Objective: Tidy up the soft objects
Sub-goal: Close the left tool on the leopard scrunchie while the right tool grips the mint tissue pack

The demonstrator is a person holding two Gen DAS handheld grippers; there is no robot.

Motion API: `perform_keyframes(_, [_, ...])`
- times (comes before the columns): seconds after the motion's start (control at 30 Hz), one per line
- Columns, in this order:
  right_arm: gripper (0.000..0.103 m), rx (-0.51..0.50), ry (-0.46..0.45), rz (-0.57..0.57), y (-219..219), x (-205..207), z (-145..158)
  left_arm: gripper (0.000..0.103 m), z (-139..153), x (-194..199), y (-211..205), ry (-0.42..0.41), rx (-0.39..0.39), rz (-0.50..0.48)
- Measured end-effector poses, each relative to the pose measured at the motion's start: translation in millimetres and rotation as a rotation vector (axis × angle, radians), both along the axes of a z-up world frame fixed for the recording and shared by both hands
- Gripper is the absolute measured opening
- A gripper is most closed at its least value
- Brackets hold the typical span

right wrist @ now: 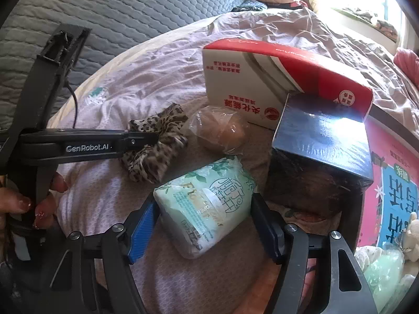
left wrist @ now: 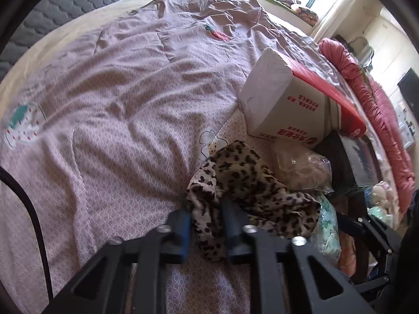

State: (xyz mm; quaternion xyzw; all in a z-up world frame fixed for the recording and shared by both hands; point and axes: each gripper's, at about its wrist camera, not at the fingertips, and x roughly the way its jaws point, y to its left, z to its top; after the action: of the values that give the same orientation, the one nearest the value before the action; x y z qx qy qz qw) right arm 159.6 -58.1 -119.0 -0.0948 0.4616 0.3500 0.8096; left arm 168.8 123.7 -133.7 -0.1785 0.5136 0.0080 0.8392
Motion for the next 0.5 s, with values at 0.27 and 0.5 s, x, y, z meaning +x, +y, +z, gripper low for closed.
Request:
perform_keyframes(0.27, [0.069,0.044,-0.024,0.009,-4,-11,17,0.005,13,-19,7,-0.057,-0.062,0.003])
perform_keyframes(0.5, [0.069,0.066,-0.040,-0.019,-12,-17,28,0.005,32,-37,7,-0.093,-0.089,0.010])
